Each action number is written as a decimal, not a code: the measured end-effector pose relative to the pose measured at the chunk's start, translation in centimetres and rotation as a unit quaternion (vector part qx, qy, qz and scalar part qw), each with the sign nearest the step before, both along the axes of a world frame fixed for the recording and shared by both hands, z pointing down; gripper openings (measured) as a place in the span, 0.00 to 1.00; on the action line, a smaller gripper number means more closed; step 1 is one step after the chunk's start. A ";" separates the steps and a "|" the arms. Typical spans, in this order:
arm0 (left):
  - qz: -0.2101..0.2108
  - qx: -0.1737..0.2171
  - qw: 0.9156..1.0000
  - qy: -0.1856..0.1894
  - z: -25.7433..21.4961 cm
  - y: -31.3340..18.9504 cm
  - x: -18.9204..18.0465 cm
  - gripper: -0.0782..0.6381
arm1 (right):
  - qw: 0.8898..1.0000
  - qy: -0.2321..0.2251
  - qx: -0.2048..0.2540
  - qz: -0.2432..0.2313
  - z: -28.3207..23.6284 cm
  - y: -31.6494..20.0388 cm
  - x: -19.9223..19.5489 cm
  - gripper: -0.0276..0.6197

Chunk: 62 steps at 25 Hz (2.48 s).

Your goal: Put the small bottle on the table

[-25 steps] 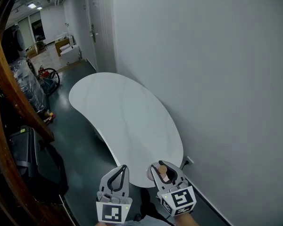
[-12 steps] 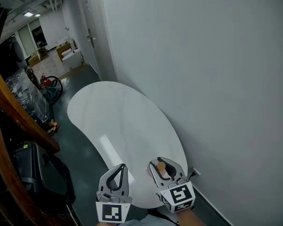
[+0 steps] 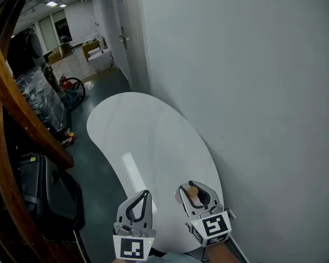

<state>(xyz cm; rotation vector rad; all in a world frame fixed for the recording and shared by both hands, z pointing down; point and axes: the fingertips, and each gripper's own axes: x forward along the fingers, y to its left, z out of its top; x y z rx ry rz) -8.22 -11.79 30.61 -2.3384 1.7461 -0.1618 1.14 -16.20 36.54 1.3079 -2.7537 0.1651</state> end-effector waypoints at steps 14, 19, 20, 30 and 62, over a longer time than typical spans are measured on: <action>0.040 -0.037 0.996 -0.069 3.1 -4.2 -1.4 0.11 | 0.999 0.018 -0.043 0.028 3.4 -4.1 -0.7 0.22; 0.050 -0.059 0.996 -0.052 4.2 -5.7 -1.6 0.11 | 0.997 0.028 -0.061 0.041 4.7 -5.0 -0.6 0.22; 0.058 -0.058 0.994 -0.067 4.4 -6.0 -1.5 0.11 | 0.997 0.030 -0.065 0.042 5.0 -5.2 -0.6 0.22; 0.079 -0.108 0.989 -0.070 7.1 -7.4 -1.2 0.11 | 0.993 0.039 -0.098 0.057 7.6 -6.5 -0.2 0.22; 0.022 -0.228 0.972 0.051 11.7 -8.9 -1.7 0.11 | 0.984 0.041 -0.161 0.072 13.6 -7.3 0.5 0.22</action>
